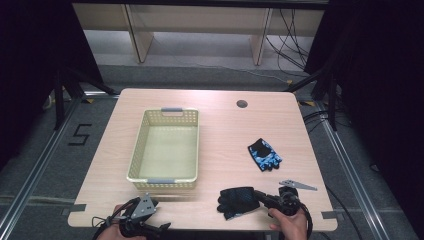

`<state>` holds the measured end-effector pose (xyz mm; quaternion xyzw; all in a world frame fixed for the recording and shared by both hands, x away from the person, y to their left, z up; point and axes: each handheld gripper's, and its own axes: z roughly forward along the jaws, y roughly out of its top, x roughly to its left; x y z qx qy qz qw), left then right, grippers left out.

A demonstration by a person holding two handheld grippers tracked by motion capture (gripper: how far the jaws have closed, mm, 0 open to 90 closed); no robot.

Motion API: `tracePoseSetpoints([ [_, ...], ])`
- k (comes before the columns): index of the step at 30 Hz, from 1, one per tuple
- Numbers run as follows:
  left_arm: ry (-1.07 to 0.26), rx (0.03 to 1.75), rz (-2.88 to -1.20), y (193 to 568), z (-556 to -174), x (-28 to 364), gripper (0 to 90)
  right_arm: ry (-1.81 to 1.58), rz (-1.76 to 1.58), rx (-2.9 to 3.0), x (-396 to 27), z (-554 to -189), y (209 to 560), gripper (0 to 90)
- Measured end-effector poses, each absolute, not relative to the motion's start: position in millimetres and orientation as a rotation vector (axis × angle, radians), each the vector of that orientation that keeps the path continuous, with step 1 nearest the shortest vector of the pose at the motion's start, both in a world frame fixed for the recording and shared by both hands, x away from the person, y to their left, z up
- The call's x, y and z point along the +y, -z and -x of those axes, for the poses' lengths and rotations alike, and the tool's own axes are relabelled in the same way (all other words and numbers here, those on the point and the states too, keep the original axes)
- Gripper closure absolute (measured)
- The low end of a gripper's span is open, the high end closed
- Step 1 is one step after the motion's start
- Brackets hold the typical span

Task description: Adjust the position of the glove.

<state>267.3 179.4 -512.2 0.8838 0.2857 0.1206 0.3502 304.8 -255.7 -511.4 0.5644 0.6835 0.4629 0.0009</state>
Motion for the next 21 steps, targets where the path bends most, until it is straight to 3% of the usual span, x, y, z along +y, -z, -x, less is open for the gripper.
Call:
tracePoseSetpoints([
  [8, -0.297, 0.771, -2.273, 513.3, -266.9, 178.8, 20.0, -1.437, -1.779, 2.124, -262.5, -302.2, 519.8, 87.8],
  [12, -0.297, 0.765, -2.275, 513.1, -266.4, 178.4, 20.0, -1.401, -1.853, 2.119, -260.4, -299.5, 520.3, 81.8],
  [15, -0.309, 0.745, -2.283, 512.4, -267.6, 179.4, 19.9, -1.351, -1.754, 2.114, -263.8, -303.3, 515.5, 66.7],
  [17, -0.293, 0.772, -2.269, 513.1, -266.8, 178.7, 19.9, -1.377, -1.739, 2.084, -266.3, -305.8, 509.9, 63.1],
  [21, -0.309, 0.742, -2.286, 511.8, -267.6, 179.1, 19.9, -1.351, -1.701, 2.023, -274.2, -318.7, 492.0, 64.9],
])
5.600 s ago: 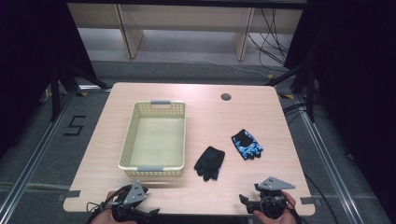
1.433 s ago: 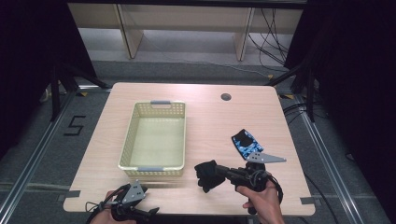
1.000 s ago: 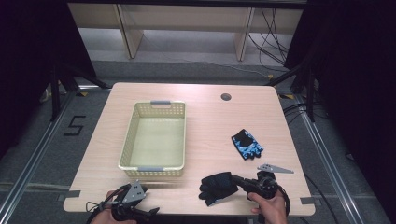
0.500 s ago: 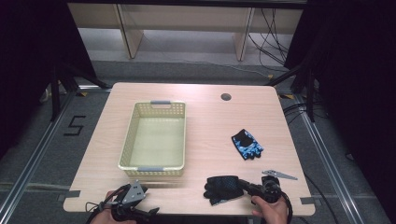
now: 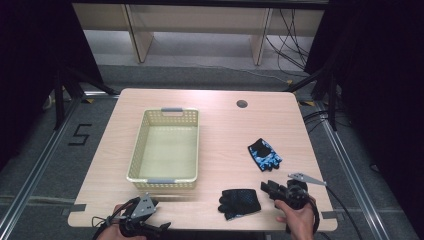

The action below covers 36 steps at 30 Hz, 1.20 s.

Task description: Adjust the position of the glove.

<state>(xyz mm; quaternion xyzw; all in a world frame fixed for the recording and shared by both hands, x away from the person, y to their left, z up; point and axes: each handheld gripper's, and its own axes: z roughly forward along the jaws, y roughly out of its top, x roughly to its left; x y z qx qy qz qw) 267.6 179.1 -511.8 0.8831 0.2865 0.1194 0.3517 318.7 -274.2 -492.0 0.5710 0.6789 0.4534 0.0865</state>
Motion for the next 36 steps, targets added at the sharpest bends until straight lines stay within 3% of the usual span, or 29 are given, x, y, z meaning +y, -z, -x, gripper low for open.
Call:
tracePoseSetpoints([
  [2, -0.303, 0.749, -2.283, 512.0, -267.0, 178.5, 20.0, -1.341, -1.668, 2.017, -275.7, -323.6, 487.8, 67.3],
  [5, -0.310, 0.738, -2.286, 511.5, -267.8, 179.0, 20.0, -1.274, -1.551, 2.044, -285.7, -348.1, 473.5, 84.1],
  [8, -0.290, 0.771, -2.267, 513.1, -267.0, 178.5, 20.0, -1.211, -1.511, 2.047, -291.6, -369.8, 472.3, 90.0],
  [14, -0.295, 0.772, -2.265, 512.9, -267.1, 178.7, 20.0, -1.038, -1.515, 2.076, -296.7, -400.0, 482.7, 90.0],
  [24, -0.295, 0.747, -2.271, 512.7, -267.4, 178.3, 20.0, -0.890, -1.536, 2.073, -304.6, -420.0, 495.1, 90.0],
  [30, -0.293, 0.773, -2.262, 513.3, -267.2, 178.3, 20.1, -0.840, -1.487, 2.139, -303.4, -421.9, 500.4, 90.0],
  [36, -0.297, 0.750, -2.272, 511.6, -267.0, 178.7, 20.1, -0.863, -1.494, 2.226, -275.2, -409.0, 497.5, 90.0],
])
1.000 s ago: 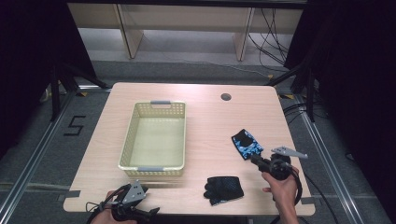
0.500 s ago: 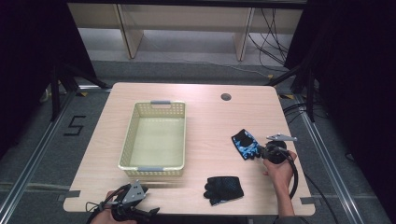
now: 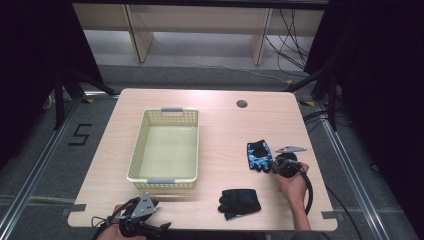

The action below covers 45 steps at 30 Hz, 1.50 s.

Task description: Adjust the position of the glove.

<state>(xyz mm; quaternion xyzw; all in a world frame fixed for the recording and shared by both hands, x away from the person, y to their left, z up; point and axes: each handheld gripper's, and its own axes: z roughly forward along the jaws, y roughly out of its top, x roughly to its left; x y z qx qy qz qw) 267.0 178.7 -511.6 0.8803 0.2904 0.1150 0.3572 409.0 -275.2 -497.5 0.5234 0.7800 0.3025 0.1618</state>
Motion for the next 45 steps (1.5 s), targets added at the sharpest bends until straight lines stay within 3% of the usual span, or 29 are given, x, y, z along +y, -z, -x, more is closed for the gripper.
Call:
tracePoseSetpoints([
  [14, -0.291, 0.765, -2.268, 512.0, -266.1, 178.0, 20.1, -0.874, -1.355, 2.361, -219.0, -416.8, 498.7, 90.0],
  [31, -0.293, 0.758, -2.259, 510.4, -265.2, 178.9, 20.1, -0.936, -1.465, 2.410, -180.3, -461.3, 496.9, 90.0],
  [36, -0.291, 0.765, -2.246, 510.2, -264.4, 178.4, 20.1, -0.976, -1.446, 2.389, -192.1, -461.4, 479.3, 83.1],
  [40, -0.296, 0.749, -2.263, 509.4, -264.6, 177.6, 20.1, -1.026, -1.443, 2.280, -228.2, -471.0, 459.0, 78.7],
  [45, -0.305, 0.730, -2.273, 509.4, -266.2, 178.5, 20.1, -0.985, -1.468, 2.269, -243.5, -480.7, 457.4, 74.3],
])
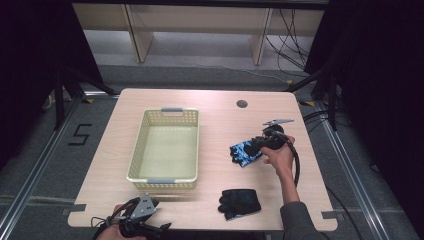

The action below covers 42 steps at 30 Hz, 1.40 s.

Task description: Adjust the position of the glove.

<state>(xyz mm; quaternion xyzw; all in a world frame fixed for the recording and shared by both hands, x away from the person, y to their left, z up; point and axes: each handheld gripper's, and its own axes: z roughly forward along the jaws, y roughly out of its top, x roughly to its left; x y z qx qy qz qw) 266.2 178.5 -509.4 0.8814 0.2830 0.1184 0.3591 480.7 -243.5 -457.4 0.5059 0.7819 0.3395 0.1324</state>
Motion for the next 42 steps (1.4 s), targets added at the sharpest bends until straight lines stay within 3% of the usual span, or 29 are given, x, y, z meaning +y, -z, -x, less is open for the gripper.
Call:
tracePoseSetpoints([
  [13, -0.293, 0.752, -2.264, 509.8, -265.3, 178.3, 20.1, -0.916, -1.545, 2.323, -255.4, -499.3, 485.2, 70.8],
  [18, -0.287, 0.759, -2.258, 510.2, -265.3, 178.2, 20.8, -0.937, -1.590, 2.334, -260.1, -501.9, 492.3, 78.6],
  [21, -0.284, 0.753, -2.264, 510.1, -265.3, 177.9, 20.8, -0.993, -1.660, 2.319, -269.0, -498.9, 491.3, 89.5],
  [42, -0.280, 0.765, -2.257, 510.6, -265.0, 177.8, 21.9, -1.089, -1.618, 2.271, -271.7, -488.1, 477.1, 90.0],
])
